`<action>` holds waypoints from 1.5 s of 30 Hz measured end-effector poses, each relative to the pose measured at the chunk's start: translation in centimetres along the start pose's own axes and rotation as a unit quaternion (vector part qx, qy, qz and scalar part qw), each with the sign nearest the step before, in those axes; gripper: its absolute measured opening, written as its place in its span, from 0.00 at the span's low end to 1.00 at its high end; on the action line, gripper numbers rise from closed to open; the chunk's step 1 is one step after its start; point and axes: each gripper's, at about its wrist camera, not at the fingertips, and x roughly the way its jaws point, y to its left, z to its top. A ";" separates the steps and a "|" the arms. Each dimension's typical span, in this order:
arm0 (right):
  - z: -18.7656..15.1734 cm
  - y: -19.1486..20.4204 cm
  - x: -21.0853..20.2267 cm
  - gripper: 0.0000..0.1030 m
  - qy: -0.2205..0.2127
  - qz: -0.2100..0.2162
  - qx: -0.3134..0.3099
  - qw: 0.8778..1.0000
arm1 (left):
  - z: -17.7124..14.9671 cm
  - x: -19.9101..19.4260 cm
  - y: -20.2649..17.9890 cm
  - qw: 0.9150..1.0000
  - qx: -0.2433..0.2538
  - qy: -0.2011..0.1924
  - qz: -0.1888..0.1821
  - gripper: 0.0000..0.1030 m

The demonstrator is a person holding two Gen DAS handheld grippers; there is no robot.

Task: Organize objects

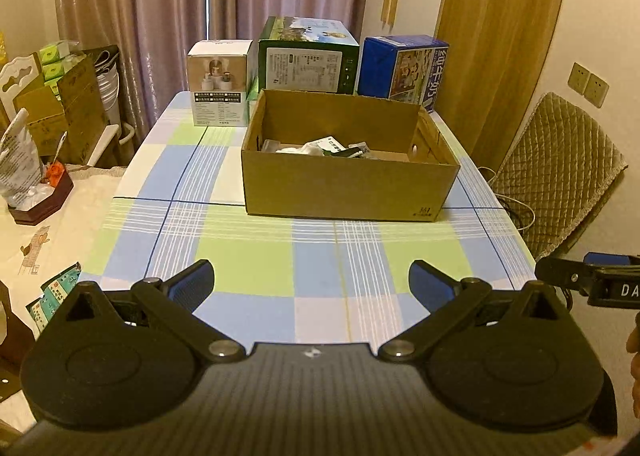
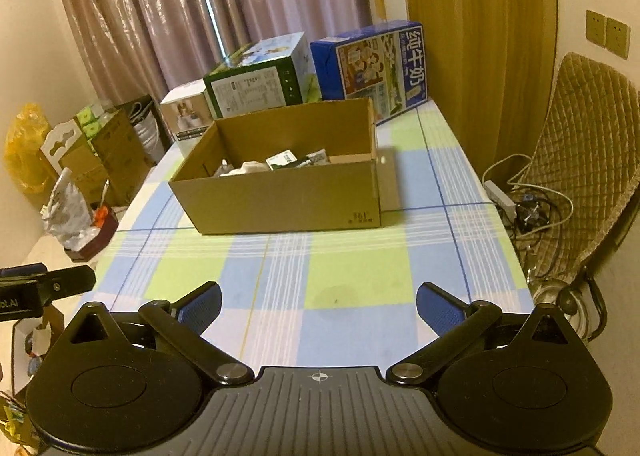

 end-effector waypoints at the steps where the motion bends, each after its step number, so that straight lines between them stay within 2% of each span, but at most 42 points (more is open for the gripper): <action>1: 0.0 0.1 -0.1 0.98 -0.001 0.001 -0.001 1.000 | -0.1 -0.1 -0.1 1.000 0.000 0.001 0.000 0.99; 45: 0.0 1.3 -0.3 0.98 -0.003 0.000 -0.025 1.000 | -0.4 -0.2 -1.1 1.000 0.017 0.005 -0.014 0.99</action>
